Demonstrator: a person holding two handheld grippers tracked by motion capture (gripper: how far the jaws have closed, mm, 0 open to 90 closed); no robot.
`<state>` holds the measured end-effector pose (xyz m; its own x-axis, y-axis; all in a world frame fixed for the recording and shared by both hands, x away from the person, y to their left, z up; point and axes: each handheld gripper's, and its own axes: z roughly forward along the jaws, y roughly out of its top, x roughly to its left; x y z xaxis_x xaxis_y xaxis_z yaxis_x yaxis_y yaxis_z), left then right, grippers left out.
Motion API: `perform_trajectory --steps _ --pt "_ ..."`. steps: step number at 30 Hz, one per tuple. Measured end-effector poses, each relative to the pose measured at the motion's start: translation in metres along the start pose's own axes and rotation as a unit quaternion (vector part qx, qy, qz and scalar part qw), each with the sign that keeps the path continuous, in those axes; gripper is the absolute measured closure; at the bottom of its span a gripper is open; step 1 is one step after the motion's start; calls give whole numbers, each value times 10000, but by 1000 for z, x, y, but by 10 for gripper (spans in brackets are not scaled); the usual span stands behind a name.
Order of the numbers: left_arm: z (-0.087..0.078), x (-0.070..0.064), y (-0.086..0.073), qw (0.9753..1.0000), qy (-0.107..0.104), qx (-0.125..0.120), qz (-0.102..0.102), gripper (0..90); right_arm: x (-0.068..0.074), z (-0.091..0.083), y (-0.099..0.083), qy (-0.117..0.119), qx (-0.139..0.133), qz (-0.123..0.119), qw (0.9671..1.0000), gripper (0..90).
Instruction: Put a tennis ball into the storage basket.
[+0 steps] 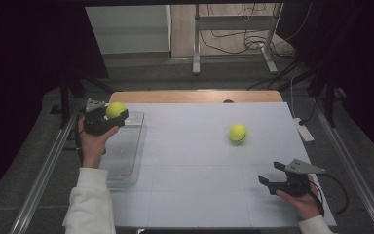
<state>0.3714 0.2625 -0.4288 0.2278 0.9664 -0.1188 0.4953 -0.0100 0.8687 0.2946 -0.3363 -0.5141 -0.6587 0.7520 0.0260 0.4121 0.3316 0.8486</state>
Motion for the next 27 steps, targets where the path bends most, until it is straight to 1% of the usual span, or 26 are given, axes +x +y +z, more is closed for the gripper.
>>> perform_trajectory --steps 4,9,18,27 --pt "2 4 -1 10000 36 41 -37 262 0 0 0 8 10 11 10000 159" --pt "7 10 -4 9998 143 149 -79 262 0 1 0 14 10 2 10000 158" --pt "12 13 -4 9993 253 279 -20 262 0 1 0 0 11 1 10000 161" --pt "17 20 -5 9987 326 386 -46 262 1 1 0 -3 25 -11 10000 161"
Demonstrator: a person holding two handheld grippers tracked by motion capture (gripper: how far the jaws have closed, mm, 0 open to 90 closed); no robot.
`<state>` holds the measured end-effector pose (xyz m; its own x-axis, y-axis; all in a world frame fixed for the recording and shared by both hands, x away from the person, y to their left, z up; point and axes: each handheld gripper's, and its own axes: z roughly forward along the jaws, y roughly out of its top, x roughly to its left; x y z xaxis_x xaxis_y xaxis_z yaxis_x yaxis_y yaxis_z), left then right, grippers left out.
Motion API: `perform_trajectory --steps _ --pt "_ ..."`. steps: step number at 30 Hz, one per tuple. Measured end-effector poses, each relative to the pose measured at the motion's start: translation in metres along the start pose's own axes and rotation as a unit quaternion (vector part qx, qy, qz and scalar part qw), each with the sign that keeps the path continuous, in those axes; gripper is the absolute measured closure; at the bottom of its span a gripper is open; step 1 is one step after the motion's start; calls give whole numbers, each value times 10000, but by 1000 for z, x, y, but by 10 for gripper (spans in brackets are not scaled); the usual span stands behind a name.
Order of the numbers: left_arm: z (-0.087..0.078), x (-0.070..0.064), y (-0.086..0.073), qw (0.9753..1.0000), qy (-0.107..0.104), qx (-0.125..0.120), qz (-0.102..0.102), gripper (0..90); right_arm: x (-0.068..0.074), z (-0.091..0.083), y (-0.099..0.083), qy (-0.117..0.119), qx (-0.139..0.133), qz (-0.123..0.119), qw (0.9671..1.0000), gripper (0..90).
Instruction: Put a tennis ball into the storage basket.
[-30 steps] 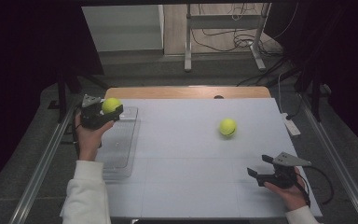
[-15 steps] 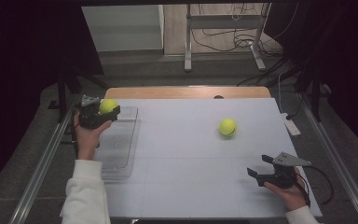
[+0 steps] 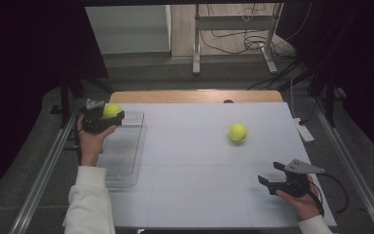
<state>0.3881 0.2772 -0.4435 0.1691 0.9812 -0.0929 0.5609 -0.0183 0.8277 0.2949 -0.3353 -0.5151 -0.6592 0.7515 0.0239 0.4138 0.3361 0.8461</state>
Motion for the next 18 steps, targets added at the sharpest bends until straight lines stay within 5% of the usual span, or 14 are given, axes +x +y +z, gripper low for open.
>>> perform_trajectory --steps 18 --pt "15 8 -4 9993 92 363 -34 261 0 0 -1 -21 51 -2 10000 161"
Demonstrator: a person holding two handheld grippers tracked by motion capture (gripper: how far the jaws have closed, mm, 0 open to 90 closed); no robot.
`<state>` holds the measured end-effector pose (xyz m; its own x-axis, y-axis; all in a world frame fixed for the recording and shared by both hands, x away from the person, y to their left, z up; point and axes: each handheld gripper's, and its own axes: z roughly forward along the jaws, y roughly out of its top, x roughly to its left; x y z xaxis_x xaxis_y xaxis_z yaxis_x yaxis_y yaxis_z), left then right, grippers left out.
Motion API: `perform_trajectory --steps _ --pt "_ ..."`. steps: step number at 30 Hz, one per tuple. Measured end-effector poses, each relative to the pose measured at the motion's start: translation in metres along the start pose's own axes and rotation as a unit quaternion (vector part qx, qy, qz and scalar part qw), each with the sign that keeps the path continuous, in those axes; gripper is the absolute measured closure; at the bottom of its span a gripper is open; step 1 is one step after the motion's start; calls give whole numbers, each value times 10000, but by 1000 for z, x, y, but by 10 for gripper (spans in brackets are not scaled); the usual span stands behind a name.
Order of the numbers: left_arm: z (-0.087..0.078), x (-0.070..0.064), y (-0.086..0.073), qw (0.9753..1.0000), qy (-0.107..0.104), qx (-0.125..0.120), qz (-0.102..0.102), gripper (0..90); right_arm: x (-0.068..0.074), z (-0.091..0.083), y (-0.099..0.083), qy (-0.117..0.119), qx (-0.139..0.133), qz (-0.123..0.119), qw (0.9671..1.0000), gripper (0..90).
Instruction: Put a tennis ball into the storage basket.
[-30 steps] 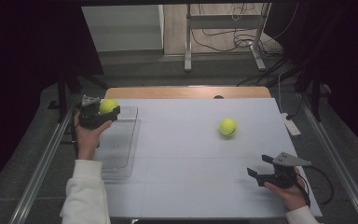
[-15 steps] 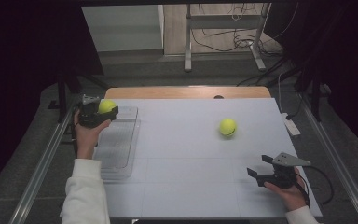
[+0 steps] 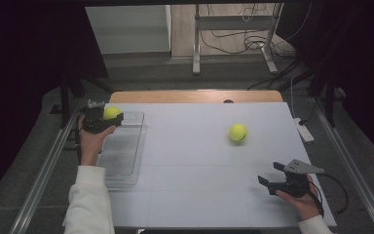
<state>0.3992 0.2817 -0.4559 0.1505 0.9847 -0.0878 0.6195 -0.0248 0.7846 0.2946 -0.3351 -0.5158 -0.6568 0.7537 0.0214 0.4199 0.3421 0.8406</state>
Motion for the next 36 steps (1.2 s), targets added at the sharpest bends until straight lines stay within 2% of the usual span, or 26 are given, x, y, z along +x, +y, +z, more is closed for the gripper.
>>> perform_trajectory --steps 19,23,36 --pt "15 0 -4 9992 96 371 81 260 0 0 0 7 5 0 10000 161" --pt "19 -1 -5 9985 146 498 178 260 0 0 0 6 3 -4 10000 161" --pt "31 -1 -11 9959 222 830 271 259 0 0 0 6 -1 -5 10000 161"
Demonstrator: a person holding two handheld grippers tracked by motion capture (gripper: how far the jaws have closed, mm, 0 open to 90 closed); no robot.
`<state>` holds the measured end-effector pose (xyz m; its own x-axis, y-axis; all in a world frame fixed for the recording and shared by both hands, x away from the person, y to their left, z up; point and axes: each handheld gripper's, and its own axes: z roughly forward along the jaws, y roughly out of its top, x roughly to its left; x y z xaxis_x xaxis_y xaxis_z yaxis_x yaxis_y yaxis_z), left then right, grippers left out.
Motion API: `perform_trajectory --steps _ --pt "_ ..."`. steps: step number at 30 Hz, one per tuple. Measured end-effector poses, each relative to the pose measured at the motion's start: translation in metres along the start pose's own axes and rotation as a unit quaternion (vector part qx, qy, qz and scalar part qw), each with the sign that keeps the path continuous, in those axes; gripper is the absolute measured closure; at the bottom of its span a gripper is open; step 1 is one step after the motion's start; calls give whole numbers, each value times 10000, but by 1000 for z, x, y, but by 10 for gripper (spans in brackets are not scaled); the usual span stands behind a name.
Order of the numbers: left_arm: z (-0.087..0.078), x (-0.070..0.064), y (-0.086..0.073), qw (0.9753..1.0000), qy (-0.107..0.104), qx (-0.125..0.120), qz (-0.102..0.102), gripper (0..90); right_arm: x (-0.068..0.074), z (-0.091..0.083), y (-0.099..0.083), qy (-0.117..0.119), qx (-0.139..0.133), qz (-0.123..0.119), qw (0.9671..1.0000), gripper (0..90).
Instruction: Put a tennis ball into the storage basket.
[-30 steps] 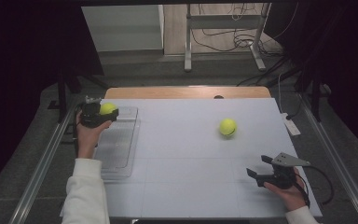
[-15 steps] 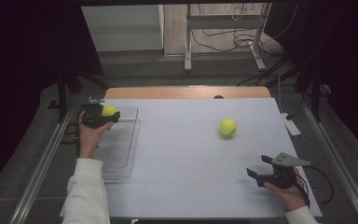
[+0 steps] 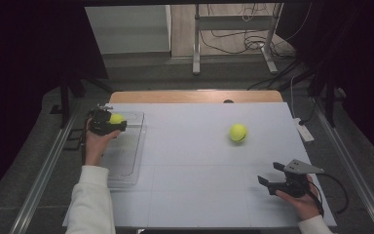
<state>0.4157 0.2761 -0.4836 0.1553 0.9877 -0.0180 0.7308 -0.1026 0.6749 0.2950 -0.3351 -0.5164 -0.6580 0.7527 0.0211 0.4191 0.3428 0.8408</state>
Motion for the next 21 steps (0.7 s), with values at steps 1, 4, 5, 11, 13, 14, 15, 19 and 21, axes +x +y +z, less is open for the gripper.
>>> perform_trajectory --steps 1,4,5,11,13,14,15,19,21 --pt "1 0 0 10000 -2 20 -14 259 0 0 0 1 0 -3 10000 160" --pt "3 -1 -1 10000 34 72 23 258 0 0 0 -7 13 -11 10000 161" --pt "3 -1 -1 9999 42 84 35 258 0 0 0 -6 12 -11 10000 161" --pt "7 -4 -2 9997 126 184 139 257 0 0 0 0 4 -3 10000 160" --pt "9 -4 -2 9996 122 220 158 257 0 0 0 0 4 -7 10000 160" --pt "10 -5 -3 9995 119 247 165 257 0 0 0 -1 4 -2 10000 160" --pt "11 -5 -3 9994 114 279 172 257 0 0 0 2 0 -1 10000 160" --pt "13 -5 -4 9992 104 338 177 256 0 0 0 6 0 2 10000 160" --pt "14 -5 -4 9991 121 363 181 256 0 0 0 0 4 -1 10000 160"
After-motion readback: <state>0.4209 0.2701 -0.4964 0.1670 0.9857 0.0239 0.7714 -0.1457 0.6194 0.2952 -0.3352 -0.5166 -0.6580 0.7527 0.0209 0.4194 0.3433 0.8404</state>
